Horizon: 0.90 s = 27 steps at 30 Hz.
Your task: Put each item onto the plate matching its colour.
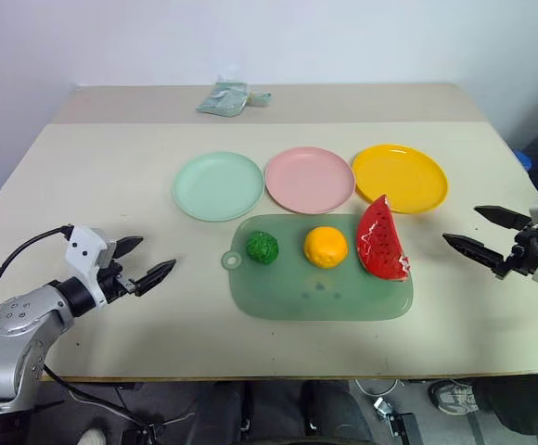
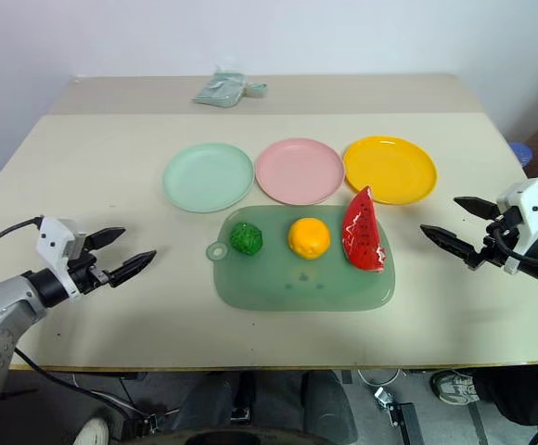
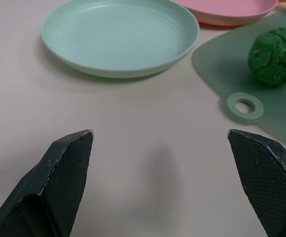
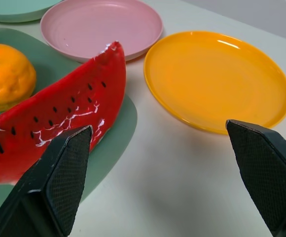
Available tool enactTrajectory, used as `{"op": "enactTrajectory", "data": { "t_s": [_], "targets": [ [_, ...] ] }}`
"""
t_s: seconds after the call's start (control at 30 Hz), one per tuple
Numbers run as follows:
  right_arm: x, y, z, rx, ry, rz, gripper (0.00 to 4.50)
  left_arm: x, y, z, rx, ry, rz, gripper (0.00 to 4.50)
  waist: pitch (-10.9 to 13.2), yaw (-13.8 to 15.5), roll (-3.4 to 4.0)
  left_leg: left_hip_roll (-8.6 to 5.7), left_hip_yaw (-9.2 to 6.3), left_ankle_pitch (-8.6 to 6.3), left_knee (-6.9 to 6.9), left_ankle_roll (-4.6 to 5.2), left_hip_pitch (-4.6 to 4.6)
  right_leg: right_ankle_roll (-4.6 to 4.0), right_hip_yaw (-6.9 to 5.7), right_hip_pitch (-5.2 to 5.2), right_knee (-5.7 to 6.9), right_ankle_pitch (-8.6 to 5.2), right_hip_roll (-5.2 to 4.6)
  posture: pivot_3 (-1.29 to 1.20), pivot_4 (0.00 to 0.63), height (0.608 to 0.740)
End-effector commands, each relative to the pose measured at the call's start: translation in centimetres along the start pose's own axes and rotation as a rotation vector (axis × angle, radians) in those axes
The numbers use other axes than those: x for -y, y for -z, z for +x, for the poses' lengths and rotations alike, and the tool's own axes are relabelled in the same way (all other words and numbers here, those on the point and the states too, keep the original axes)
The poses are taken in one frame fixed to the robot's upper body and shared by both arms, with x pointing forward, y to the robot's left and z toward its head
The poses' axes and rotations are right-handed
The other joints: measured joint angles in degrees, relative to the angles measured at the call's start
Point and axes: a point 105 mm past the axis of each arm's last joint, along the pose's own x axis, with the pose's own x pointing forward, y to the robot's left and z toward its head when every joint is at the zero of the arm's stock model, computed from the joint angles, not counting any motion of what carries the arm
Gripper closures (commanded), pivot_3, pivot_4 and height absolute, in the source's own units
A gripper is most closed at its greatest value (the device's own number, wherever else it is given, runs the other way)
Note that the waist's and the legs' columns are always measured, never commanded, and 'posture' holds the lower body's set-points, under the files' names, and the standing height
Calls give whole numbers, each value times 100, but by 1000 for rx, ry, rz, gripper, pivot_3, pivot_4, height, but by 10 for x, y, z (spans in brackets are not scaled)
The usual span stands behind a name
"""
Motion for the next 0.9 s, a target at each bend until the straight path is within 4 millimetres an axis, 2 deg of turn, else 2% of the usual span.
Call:
{"op": "enactTrajectory", "data": {
  "t_s": [0.03, 0.4, 0.57, 0.8, 0.9],
  "targets": [
    [-1, -12, 3, 36, -4, -37, 64, 0, -14, -3, 44, -9, 31, 0, 0, -1, 0, 0, 0, 0, 0, 0, 0, 0, 0, 0, 0, 0, 0, 0, 150, 740],
    [7, -13, 9, 68, 71, -67, 64, 20, -22, 13, 90, 53, 27, 0, 0, 7, 0, 0, 0, 7, 0, -13, 0, 0, 0, 1, 0, 0, 0, 0, 150, 740],
    [2, -13, 5, 85, 100, -75, 64, 38, -31, 34, 113, 173, -6, 0, 0, 11, 0, -1, 0, 8, 1, -14, 0, 1, 0, 1, 2, 0, 0, 0, 150, 740],
    [-5, -12, 0, 95, 132, -71, 64, 52, -37, 48, 124, 268, 11, 0, 0, -2, 1, -1, 0, 9, 1, -14, 0, 1, 0, -1, 3, 0, 4, 0, 150, 740],
    [-5, -23, -3, 126, 141, -70, 64, 68, -43, 60, 134, 346, 70, 0, 0, 22, 0, -1, 1, 9, 2, -15, 0, 1, 0, 1, 3, 1, 4, 0, 150, 740]
  ]
}}
